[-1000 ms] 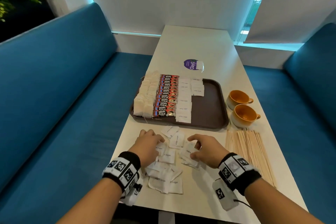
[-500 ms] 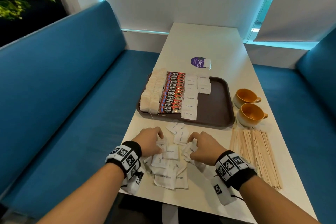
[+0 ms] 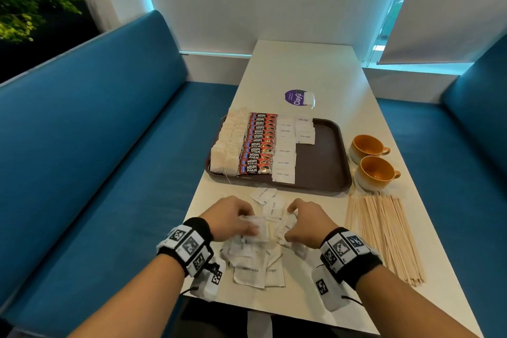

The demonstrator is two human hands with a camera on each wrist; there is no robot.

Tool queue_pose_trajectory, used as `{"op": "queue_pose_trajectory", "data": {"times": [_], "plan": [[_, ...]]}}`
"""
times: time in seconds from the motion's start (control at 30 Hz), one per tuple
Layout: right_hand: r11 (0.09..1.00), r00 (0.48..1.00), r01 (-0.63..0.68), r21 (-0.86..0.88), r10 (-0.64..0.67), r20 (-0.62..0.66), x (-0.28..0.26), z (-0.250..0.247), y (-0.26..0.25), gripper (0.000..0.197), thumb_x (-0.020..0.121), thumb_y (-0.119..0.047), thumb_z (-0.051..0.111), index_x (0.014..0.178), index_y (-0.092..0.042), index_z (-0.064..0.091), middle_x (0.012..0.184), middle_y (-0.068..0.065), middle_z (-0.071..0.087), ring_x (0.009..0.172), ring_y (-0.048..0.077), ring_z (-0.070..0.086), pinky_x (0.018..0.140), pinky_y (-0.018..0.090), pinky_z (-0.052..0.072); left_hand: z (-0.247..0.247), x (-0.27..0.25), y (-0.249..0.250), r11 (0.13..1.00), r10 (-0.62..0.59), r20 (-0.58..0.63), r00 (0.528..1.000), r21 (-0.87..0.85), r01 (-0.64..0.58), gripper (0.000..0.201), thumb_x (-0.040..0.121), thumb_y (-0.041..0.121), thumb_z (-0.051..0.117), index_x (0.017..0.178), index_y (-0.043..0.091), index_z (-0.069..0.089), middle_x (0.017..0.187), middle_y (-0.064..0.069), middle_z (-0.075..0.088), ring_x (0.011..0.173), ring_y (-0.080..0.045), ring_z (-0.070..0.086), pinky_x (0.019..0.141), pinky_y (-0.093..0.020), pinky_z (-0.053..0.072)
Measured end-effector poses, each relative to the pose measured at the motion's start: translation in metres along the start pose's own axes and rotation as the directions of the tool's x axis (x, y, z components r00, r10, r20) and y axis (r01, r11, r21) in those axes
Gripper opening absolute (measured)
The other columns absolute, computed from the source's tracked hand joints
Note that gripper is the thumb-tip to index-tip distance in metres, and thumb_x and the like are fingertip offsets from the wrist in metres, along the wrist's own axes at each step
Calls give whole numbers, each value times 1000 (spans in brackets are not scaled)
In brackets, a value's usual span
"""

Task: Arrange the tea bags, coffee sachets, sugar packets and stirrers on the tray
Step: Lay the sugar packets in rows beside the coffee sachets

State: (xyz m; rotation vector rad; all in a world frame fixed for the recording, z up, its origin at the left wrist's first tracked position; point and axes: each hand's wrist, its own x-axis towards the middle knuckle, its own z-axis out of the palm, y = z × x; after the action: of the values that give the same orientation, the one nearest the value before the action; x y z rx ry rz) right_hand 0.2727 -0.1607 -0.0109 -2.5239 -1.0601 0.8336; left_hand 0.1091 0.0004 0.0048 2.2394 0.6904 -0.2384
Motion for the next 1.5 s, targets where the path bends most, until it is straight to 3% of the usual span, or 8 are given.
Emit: {"op": "queue_pose_trajectory", "data": {"times": [0.2, 0.43, 0.63, 0.9, 1.07, 1.2, 1.33, 1.5], "plan": [[999, 998, 13, 31, -11, -65, -2, 2, 4, 45, 69, -21, 78, 114, -24, 69, 100, -6, 63, 91, 13, 59, 70, 19, 47, 28, 6, 17, 971, 38, 1, 999, 238, -37, 26, 80, 31, 83, 100, 26, 67, 123, 6, 49, 118, -18, 40, 102, -32, 40], [986, 993, 85, 144, -71, -100, -15, -13, 15, 18, 84, -26, 78, 101, -23, 72, 89, -8, 67, 82, 6, 59, 68, 18, 44, 29, 7, 22, 970, 9, 43, 999, 242, -19, 48, 84, 21, 79, 124, 28, 54, 123, 2, 50, 123, -22, 47, 105, -40, 45], [985, 994, 104, 135, -100, -36, -26, -25, 19, 39, 80, -28, 84, 115, -27, 69, 90, -5, 64, 80, 8, 59, 71, 18, 47, 27, 12, 24, 963, -19, 66, 998, 271, 0, 66, 83, 20, 81, 140, 24, 48, 136, -3, 51, 122, -22, 53, 102, -34, 48], [985, 996, 82, -153, -86, -21, -25, 9, 9, 64, 76, -37, 74, 135, -24, 53, 124, -1, 49, 117, 17, 48, 94, 28, 48, 29, 13, 27, 928, 0, 71, 997, 371, -27, 30, 85, 29, 75, 113, 26, 62, 123, -2, 48, 122, -25, 39, 101, -38, 44], [984, 1000, -4, -179, 9, 30, -23, 7, 4, 66, 73, -35, 76, 133, -20, 54, 122, 3, 50, 122, 22, 41, 95, 34, 50, 20, 8, 18, 985, 50, 37, 998, 162, -55, 27, 85, 20, 78, 95, 28, 55, 112, 2, 56, 107, -19, 53, 87, -29, 45], [987, 999, 5, -159, 3, 50, -25, 9, 2, 65, 75, -29, 76, 135, -19, 54, 125, 4, 47, 115, 23, 48, 91, 30, 49, 13, -1, 6, 986, 34, -133, 990, -155, -55, 35, 75, 17, 88, 88, 29, 58, 95, 8, 64, 85, -12, 61, 68, -19, 44], [997, 1000, -4, -80, 6, 22, -29, 12, -1, 64, 77, -17, 75, 135, -14, 50, 121, 5, 55, 103, 20, 57, 78, 23, 47, 7, -18, -2, 877, -50, -243, 969, -475, -74, 43, 64, 14, 96, 89, 15, 61, 69, 7, 67, 61, -4, 56, 59, -18, 47], [998, 998, -62, 31, 62, 26, -30, 13, -2, 62, 79, -13, 72, 135, -14, 46, 116, 6, 62, 102, 21, 61, 82, 28, 52, 8, -35, -10, 564, -160, -178, 971, -824, -58, 19, 84, 9, 80, 92, 2, 63, 89, -14, 75, 79, -25, 69, 75, -36, 56]]}}
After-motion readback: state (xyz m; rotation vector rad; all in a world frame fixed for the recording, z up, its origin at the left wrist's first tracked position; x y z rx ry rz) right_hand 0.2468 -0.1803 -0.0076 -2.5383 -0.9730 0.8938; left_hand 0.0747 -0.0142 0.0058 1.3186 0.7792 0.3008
